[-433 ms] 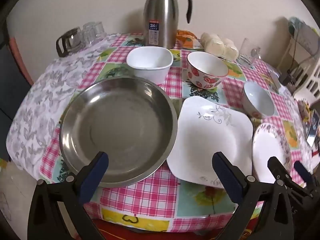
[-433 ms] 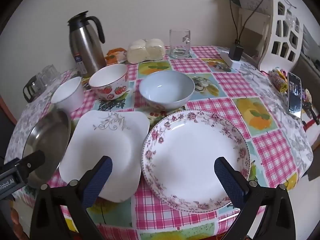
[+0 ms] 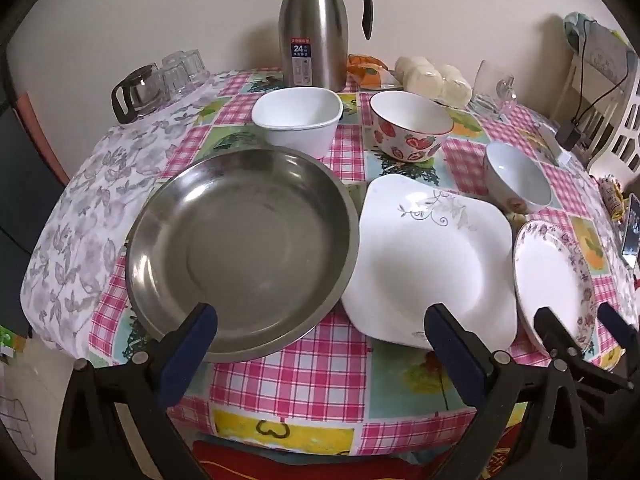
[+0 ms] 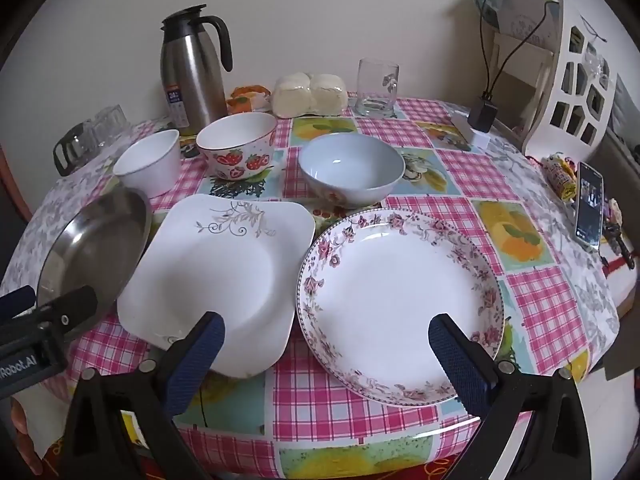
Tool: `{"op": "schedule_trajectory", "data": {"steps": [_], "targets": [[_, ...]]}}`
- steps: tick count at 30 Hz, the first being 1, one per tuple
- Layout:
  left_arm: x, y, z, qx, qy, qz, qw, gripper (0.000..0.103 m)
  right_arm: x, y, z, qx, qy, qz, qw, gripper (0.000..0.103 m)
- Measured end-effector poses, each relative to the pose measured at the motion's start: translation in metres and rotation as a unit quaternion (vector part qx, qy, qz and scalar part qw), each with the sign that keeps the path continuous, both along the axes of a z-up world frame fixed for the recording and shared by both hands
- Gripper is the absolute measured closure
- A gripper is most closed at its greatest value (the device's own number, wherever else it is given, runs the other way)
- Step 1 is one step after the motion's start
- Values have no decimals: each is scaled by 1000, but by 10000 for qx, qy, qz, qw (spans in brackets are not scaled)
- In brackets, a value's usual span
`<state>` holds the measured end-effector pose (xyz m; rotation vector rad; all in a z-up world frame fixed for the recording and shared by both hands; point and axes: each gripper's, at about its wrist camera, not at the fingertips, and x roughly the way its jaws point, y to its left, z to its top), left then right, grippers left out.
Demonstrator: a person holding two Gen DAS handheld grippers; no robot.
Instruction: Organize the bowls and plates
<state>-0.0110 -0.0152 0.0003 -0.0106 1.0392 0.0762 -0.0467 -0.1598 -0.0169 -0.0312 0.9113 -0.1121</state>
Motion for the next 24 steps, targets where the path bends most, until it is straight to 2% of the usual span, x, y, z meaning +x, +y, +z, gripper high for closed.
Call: {"op": "schedule_trajectory", "data": {"steps": [9,24], "targets": [[-7,10,-6,-65,27,142,9999,0,7,-23,9,-22,-16,-8,10000,0],[-6,9,-9,182,69,0,9998,0,15,-38,12,293,18,-202,9994,0]]}}
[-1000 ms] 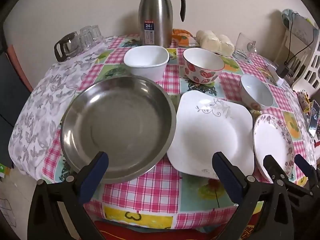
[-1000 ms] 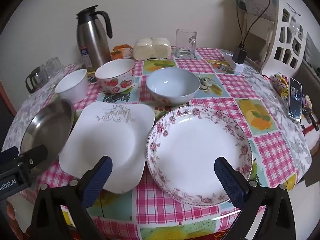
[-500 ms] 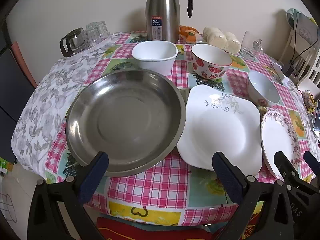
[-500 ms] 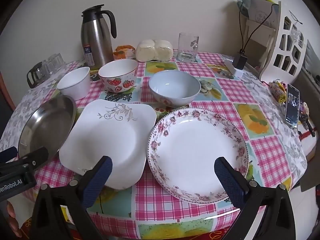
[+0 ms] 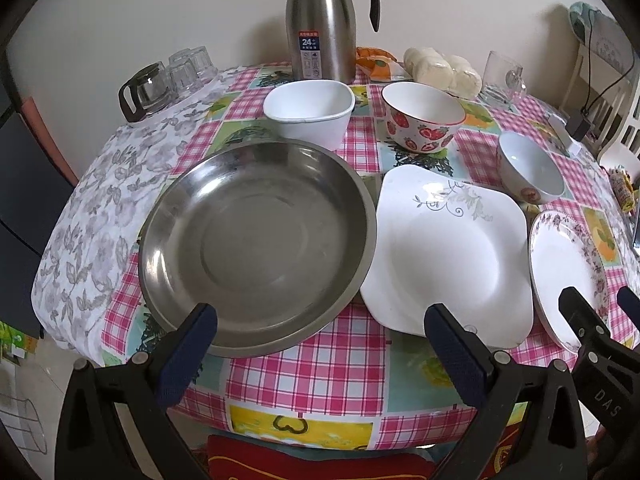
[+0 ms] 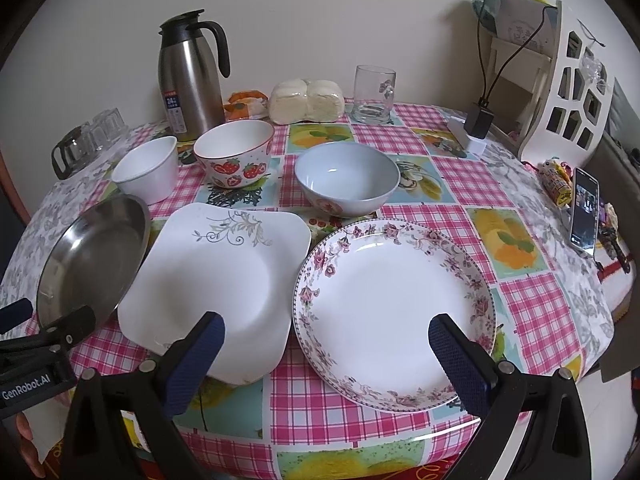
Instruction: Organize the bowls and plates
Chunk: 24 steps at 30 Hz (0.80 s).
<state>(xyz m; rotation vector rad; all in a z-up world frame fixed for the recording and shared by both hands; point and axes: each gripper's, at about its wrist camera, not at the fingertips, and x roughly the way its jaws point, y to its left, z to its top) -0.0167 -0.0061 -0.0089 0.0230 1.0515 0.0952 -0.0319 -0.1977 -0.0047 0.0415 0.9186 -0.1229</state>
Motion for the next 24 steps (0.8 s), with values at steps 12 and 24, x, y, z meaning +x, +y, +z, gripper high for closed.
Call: {"op": "schedule_trajectory", "data": {"steps": [12,24], "targets": [[-1,0,0,37,-33,-89,9999,0,2,-2,-2,1,47,-25,10000,0],[-1,-1,-1,34,-25,-84,10000,0,2,-2,-2,-1,60,-22,10000,0]]}}
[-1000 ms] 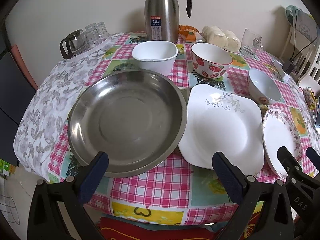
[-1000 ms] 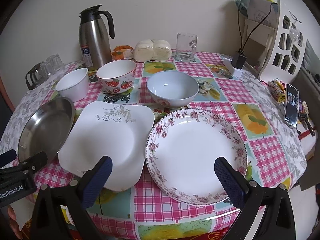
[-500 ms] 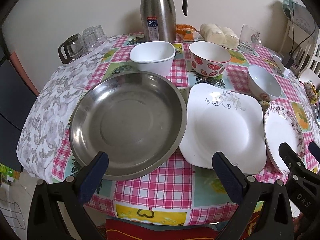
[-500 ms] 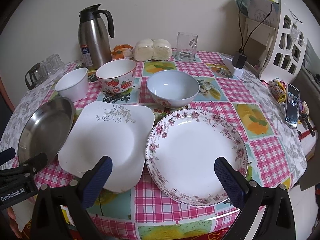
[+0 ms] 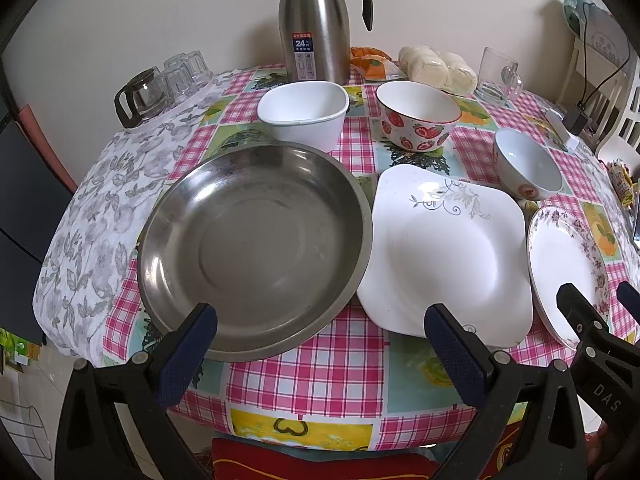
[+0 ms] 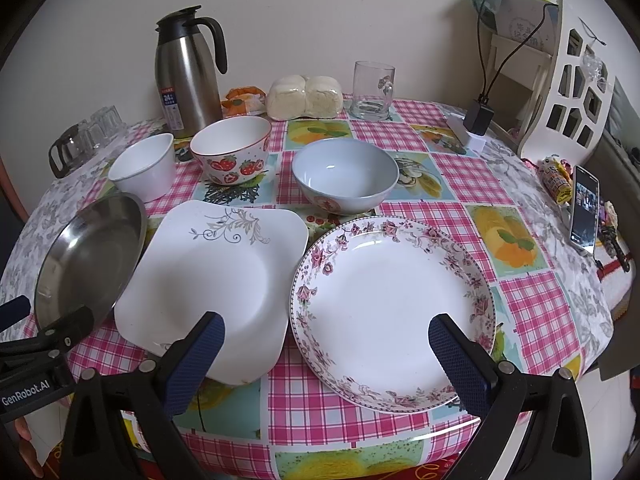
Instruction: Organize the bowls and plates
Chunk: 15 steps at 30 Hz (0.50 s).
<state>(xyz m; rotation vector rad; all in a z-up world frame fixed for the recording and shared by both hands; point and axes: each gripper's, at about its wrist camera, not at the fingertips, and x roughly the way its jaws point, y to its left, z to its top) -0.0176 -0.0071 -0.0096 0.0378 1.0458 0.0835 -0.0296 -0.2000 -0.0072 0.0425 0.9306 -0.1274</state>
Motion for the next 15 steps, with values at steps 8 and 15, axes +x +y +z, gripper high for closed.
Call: {"op": "schedule_trajectory", "data": {"steps": [8,15], "targets": [[0,0,-1,-5,9,-7,10000,0,0,-1,-1,10,13,-14,10000,0],[0,-1,-1,-5,8,-11,10000,0,0,-1,-2,4,30,-8,10000,0]]}}
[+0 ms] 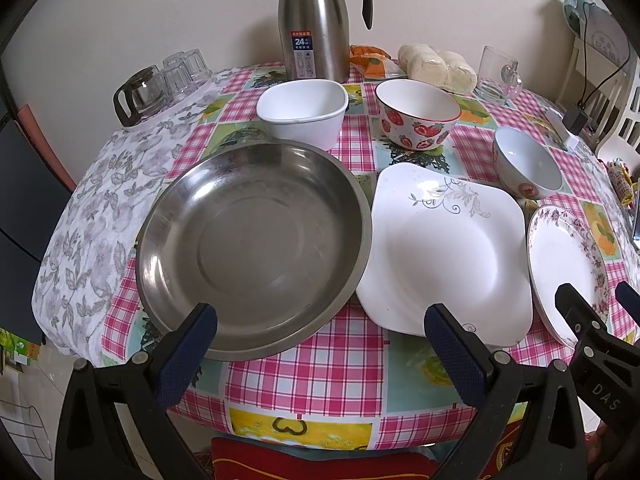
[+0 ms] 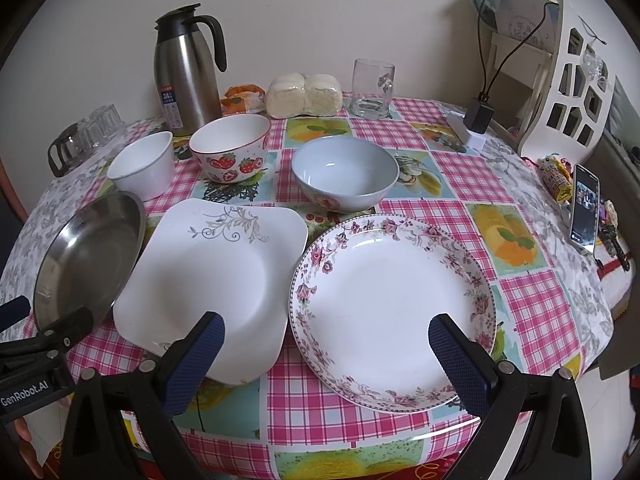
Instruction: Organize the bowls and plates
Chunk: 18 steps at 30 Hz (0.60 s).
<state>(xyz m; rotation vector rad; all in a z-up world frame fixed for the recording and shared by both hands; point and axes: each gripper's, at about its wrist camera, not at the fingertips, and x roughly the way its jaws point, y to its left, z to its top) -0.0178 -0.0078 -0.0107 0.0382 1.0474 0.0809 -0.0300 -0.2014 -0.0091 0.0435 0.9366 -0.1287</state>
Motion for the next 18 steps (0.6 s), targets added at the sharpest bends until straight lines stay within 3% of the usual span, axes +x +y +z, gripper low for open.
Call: {"op": "schedule_trajectory", "data": {"steps": [18], "targets": [[2,13,1,-96,-36,85,9999,0,8,16,-1,-13,139,103,9999,0]]}}
